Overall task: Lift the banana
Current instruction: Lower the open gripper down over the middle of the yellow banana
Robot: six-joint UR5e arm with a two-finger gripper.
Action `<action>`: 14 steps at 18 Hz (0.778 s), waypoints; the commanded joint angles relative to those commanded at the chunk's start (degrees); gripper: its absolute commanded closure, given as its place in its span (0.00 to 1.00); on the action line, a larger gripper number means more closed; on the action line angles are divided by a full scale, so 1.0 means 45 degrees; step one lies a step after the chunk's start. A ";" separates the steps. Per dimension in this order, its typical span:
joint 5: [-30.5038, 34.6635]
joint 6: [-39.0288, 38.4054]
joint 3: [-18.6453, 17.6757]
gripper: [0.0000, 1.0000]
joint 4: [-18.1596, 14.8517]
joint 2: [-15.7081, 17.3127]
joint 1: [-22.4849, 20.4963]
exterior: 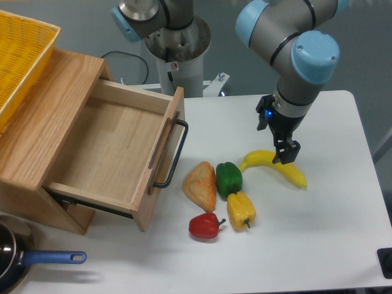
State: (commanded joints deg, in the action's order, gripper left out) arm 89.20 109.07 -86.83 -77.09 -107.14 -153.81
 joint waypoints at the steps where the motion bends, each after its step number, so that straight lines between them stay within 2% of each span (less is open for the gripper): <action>1: 0.0254 -0.0039 -0.0117 0.00 0.0234 -0.0039 0.0039; 4: 0.0666 -0.1226 -0.0488 0.00 0.0937 -0.0098 0.0293; 9: 0.0686 -0.1075 -0.0528 0.00 0.1018 -0.0137 0.0294; 11: 0.0686 0.0286 -0.0684 0.00 0.1038 -0.0195 0.0274; 14: 0.0725 0.1247 -0.0645 0.00 0.1096 -0.0371 0.0235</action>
State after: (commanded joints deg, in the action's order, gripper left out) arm 92.46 114.69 -89.74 -72.16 -108.81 -152.75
